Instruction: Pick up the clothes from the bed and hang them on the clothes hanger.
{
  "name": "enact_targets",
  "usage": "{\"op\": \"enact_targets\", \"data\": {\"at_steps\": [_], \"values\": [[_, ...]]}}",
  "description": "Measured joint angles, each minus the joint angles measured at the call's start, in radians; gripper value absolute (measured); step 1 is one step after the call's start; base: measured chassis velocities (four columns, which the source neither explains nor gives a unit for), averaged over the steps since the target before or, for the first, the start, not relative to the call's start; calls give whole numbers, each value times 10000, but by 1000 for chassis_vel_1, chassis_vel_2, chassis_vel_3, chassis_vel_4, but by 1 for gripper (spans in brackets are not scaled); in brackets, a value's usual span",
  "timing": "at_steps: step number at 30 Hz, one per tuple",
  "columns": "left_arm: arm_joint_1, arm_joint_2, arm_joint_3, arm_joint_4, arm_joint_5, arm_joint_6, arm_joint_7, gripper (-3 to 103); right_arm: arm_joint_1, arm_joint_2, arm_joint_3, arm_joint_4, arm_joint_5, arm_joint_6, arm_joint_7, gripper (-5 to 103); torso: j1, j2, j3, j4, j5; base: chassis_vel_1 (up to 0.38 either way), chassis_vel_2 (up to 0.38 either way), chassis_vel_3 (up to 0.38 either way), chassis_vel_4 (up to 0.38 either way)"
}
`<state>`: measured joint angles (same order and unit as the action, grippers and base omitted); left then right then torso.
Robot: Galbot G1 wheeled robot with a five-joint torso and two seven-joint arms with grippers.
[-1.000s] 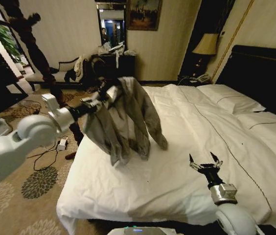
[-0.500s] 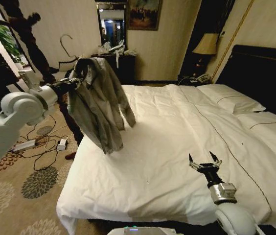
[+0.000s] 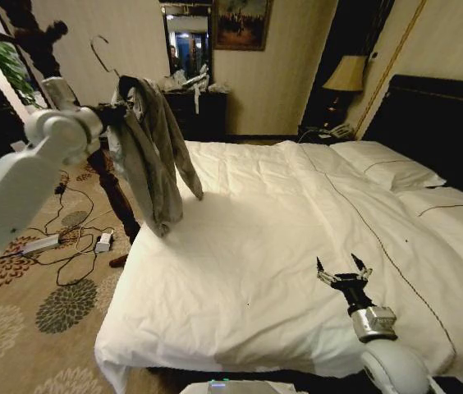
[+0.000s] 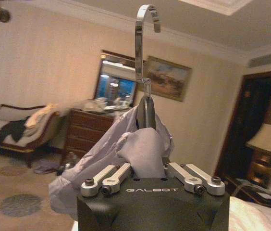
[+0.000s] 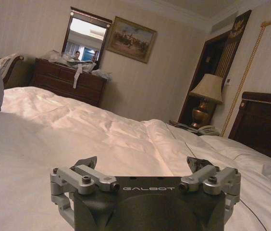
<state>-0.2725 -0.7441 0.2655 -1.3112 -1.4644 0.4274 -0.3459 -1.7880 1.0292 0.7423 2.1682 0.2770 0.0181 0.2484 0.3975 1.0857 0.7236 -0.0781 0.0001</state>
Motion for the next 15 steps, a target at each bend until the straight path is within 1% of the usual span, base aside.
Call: {"op": "enact_targets", "data": {"at_steps": [2,3,8,9,12,15], "values": [[-382,-214,141,546,11,139,-39,15,2,-1,-2,0,2,-2,1,100,0,0,0,3,-1,0,0,0,0],[-382,-214,141,546,11,139,-39,15,2,-1,-2,0,2,-2,1,100,0,0,0,3,-1,0,0,0,0],[-1133,-587,354,1384,-80,469,-242,15,4,-4,-4,1,3,-4,1,100,-1,0,-2,4,-1,0,0,0,0],[-1133,-587,354,1384,-80,469,-242,15,4,-4,-4,1,3,-4,1,100,-1,0,-2,4,-1,0,0,0,0],[-1615,-922,509,1994,-133,576,-265,15,5,-5,-5,1,3,-4,2,100,0,0,-1,2,-1,0,0,0,0],[-1885,-1125,564,2279,-134,638,-273,15,6,-5,-4,0,3,-5,2,100,-1,0,-2,2,0,0,0,0,0]]}}
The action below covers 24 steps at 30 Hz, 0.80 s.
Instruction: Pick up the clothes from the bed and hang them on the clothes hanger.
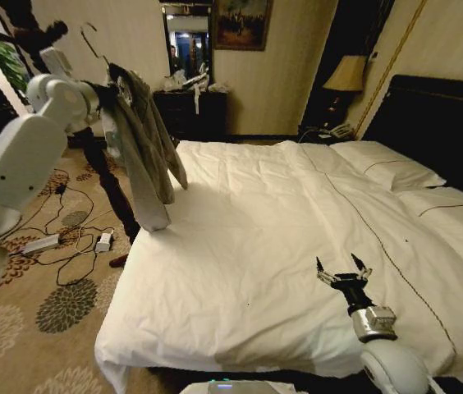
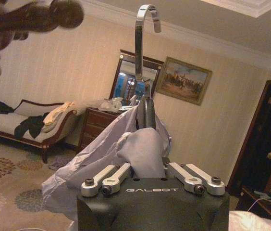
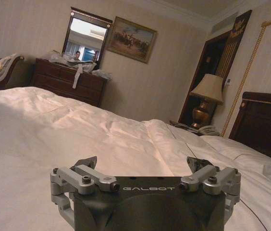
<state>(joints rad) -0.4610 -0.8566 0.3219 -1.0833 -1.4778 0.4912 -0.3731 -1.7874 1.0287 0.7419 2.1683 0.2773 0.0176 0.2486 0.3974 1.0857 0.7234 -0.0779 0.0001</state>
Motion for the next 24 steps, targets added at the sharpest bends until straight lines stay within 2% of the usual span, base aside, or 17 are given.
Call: {"op": "enact_targets", "data": {"at_steps": [3,8,12,16,24], "values": [[-316,-253,0,358,-41,170,-161,15,0,0,0,0,0,0,0,100,0,0,0,-2,1,0,0,0,0],[-606,-166,119,760,-209,419,-205,15,0,-1,-1,0,0,0,0,100,-1,0,0,0,1,0,0,0,0],[-713,-84,141,1042,-228,435,-198,15,0,-1,-1,1,1,0,0,100,-2,0,0,8,-5,0,0,0,0],[-888,-182,110,1416,-354,436,-215,15,0,-1,-1,1,1,0,0,100,-1,1,0,-4,1,0,0,0,0],[-855,-25,-20,1463,-586,460,-356,15,0,-1,-1,1,1,0,0,100,-2,2,0,1,-1,0,0,0,0]]}}
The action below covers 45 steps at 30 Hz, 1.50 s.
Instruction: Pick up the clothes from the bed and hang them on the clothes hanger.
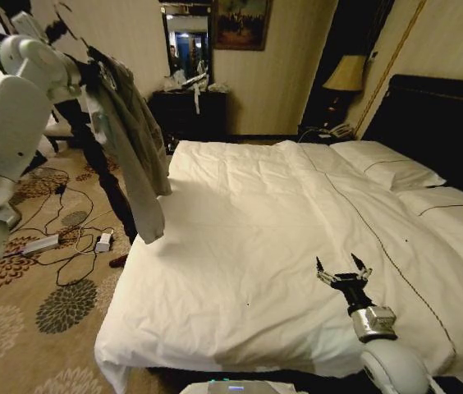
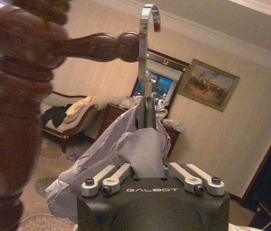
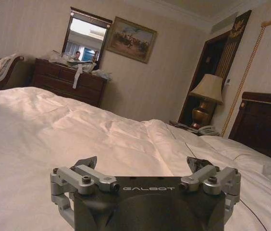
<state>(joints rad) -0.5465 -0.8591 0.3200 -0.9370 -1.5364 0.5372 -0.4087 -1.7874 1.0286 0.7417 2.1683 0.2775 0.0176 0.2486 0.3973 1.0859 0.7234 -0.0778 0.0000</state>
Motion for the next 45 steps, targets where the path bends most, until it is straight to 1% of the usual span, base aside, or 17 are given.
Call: {"op": "enact_targets", "data": {"at_steps": [2,3,7,14,18,20,21,23,26,29,31,33,34,36,38,43,45], "values": [[82,170,-159,-184,-276,-24,-75,15,0,0,0,0,0,0,0,100,1,0,0,1,-3,0,0,0,0],[82,170,-159,-184,-276,-24,-75,15,0,0,0,0,0,0,0,100,1,0,0,1,-3,0,0,0,0],[230,512,-235,-435,-385,82,-116,15,0,0,0,0,0,0,0,100,-1,0,-1,2,-1,0,0,0,0],[336,463,-242,-158,-386,175,-77,15,0,0,0,0,0,0,0,100,0,0,-1,-1,-1,0,0,0,0],[284,192,-30,228,-285,182,46,15,0,0,0,0,0,0,0,100,0,0,-1,0,-2,0,0,0,0],[213,39,54,366,-242,198,104,15,1,0,0,0,0,0,0,100,0,0,-1,-2,5,0,0,0,0],[209,13,59,355,-229,242,111,15,0,0,0,0,0,0,1,100,0,0,-1,-6,4,0,0,0,0],[221,32,44,279,-225,307,93,15,0,0,0,0,0,0,1,100,0,0,-1,-5,4,0,0,0,0],[404,251,-153,-150,-232,558,-5,15,0,0,0,0,0,0,0,100,0,1,-1,3,-2,0,0,0,0],[546,445,-250,-447,-145,649,-22,14,1,0,0,0,0,0,0,100,-1,1,-1,3,0,0,0,0,0],[687,610,-365,-700,1,723,-81,24,0,-1,0,0,0,0,0,100,0,0,0,-3,-3,0,0,0,0],[802,801,-430,-930,165,781,-127,35,0,0,0,0,0,0,0,100,0,0,1,-3,0,0,0,0,0],[802,801,-430,-930,165,781,-127,35,0,0,0,0,0,0,0,100,0,0,1,-3,0,0,0,0,0],[878,969,-452,-1124,228,892,-203,46,0,-1,0,0,0,0,0,100,-1,0,0,0,-1,0,0,0,0],[912,1032,-480,-1191,244,938,-257,46,1,0,0,0,0,0,1,100,-1,0,0,0,-1,0,0,0,0],[1232,1455,-652,-1737,314,1209,-588,73,0,0,0,0,0,0,0,100,0,0,1,-3,0,0,0,0,0],[1331,1573,-693,-1909,318,1236,-641,73,1,0,0,0,0,0,0,100,0,0,0,-1,0,0,0,0,0]]}}
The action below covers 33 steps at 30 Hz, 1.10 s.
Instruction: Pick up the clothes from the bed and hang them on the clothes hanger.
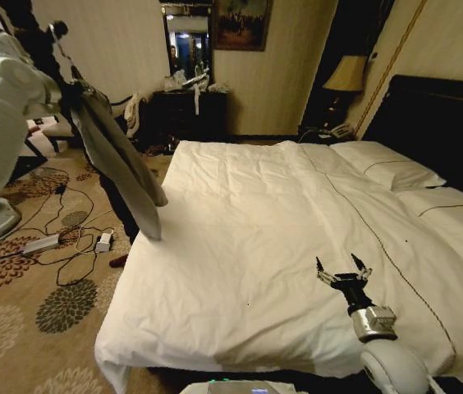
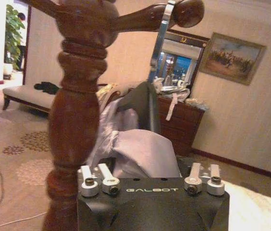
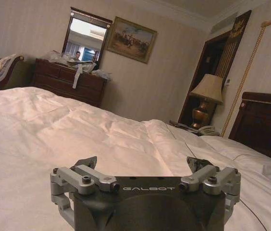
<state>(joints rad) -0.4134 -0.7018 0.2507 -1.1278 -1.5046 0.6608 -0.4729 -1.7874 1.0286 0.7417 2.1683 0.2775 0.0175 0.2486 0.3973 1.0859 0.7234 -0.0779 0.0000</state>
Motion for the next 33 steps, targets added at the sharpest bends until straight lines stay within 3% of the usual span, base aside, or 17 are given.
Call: {"op": "enact_targets", "data": {"at_steps": [4,6,14,20,28,33], "values": [[347,455,-180,-682,-2,53,-135,94,0,0,0,0,0,0,0,100,0,0,0,2,-1,0,0,0,0],[434,604,-232,-940,-8,63,-151,98,0,0,0,0,0,0,0,100,0,0,0,1,-1,0,0,0,0],[811,1230,-784,-2063,-217,250,-419,100,0,0,0,0,0,0,0,100,0,-1,0,0,0,0,0,0,0],[1579,2071,-1442,-2907,-311,393,-463,100,0,0,0,0,0,0,0,100,0,-1,0,1,-1,0,0,0,0],[2910,3371,-2408,-3884,-185,514,-191,100,-1,0,0,0,0,0,0,100,-1,0,-1,2,-1,0,0,0,0],[3751,4122,-2949,-4609,-19,150,57,100,-1,-1,0,1,0,0,0,100,0,0,-1,3,-1,0,0,0,0]]}}
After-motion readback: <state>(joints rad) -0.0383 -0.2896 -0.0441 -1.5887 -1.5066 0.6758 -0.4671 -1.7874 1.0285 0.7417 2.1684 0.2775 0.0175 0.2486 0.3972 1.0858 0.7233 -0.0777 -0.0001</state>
